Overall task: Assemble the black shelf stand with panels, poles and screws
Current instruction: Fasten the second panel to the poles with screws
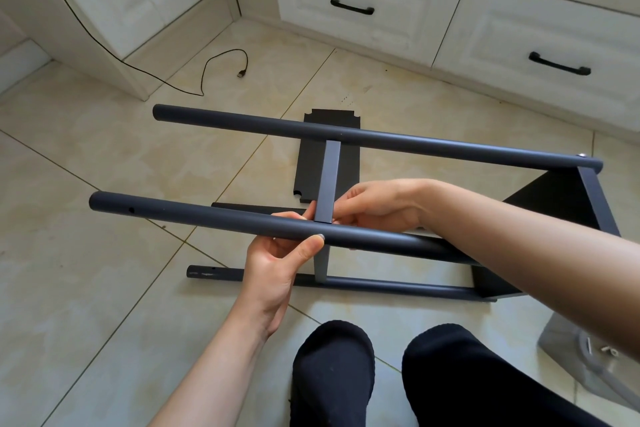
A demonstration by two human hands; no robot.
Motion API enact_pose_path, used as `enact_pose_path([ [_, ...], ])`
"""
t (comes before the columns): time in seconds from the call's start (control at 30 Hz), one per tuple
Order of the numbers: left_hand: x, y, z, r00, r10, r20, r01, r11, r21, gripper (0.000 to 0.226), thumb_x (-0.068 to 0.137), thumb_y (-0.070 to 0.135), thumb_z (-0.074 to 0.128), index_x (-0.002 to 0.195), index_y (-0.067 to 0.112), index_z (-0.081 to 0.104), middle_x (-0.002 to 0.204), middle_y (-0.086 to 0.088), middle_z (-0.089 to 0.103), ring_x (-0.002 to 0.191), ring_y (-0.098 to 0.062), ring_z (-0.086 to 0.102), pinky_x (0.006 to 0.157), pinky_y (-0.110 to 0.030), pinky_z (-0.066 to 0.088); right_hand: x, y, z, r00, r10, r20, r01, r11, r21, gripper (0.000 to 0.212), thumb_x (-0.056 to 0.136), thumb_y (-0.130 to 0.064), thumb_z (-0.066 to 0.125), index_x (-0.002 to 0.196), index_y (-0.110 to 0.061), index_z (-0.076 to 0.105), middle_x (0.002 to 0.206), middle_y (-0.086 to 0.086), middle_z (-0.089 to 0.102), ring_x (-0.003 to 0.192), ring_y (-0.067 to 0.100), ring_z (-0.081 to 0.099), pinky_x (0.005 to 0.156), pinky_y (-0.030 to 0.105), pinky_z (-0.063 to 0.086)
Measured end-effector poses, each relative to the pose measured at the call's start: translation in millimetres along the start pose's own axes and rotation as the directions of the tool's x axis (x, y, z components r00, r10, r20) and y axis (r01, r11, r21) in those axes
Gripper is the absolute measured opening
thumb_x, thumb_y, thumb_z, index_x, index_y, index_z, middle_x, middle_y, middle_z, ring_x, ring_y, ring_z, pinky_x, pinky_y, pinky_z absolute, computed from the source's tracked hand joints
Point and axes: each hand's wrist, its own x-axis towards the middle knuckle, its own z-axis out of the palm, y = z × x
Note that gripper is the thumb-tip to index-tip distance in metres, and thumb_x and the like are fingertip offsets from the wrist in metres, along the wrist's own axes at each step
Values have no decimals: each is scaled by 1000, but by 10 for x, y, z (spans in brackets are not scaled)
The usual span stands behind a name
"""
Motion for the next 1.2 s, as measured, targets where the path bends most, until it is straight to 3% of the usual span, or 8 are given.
enact_pose_path([
  [0.13,-6,-3,2,1000,4,-11,-4,1000,7,53,60,25,83,103,7,58,91,4,74,99,-15,69,90,-24,52,-46,15,-74,1000,3,29,-2,1000,-31,25,97,-13,57,77,-10,73,72,3,67,63,10,63,62,23,54],
  [0.3,2,-8,11,1000,-1,-10,1,1000,1,46,64,18,84,101,9,59,94,2,74,104,-19,68,93,-26,53,-5,9,11,1000,-12,4,12,995,-100,36,100,-21,54,70,-15,74,68,0,67,59,9,62,60,23,53],
  [0.43,3,-8,7,1000,2,-9,-2,1000,10,45,66,15,84,103,7,58,98,1,75,108,-21,69,99,-31,52,5,-17,-8,1000,-1,-9,1,998,-56,24,99,-20,56,83,-8,69,75,4,63,63,10,60,62,22,54],
  [0.57,0,-7,14,1000,4,-9,-3,1000,20,45,66,16,83,102,7,59,94,3,75,104,-16,68,98,-28,52,-34,-1,-74,1000,18,19,-16,997,-72,23,97,-15,57,80,-8,70,77,7,65,66,12,62,65,24,55],
  [0.7,2,-2,14,1000,0,-14,0,1000,7,48,64,20,84,103,8,59,96,2,75,103,-17,70,92,-25,53,21,22,-4,1000,13,-25,-16,992,-123,29,99,-23,55,78,-10,69,70,2,67,62,10,62,63,24,54],
  [0.93,0,-5,17,1000,12,-13,-11,1000,16,39,68,12,81,100,9,59,94,3,75,103,-16,69,90,-23,53,-19,18,-82,999,6,39,-5,1000,-24,32,99,-13,54,74,-11,74,75,5,68,66,13,64,67,25,56],
  [1.07,-5,11,16,1000,6,-10,-6,1000,13,51,61,26,83,103,8,60,97,0,75,104,-18,70,87,-23,53,47,35,-4,997,72,-29,-74,996,-51,27,100,-27,56,92,-5,68,79,6,67,70,14,65,76,30,59],
  [1.2,0,12,22,1000,5,-12,-4,1000,22,40,67,14,83,100,11,60,94,3,75,100,-15,70,90,-24,53,8,19,-45,999,-15,41,15,1000,-3,19,100,-13,52,98,-1,67,86,9,65,72,14,64,72,28,57],
])
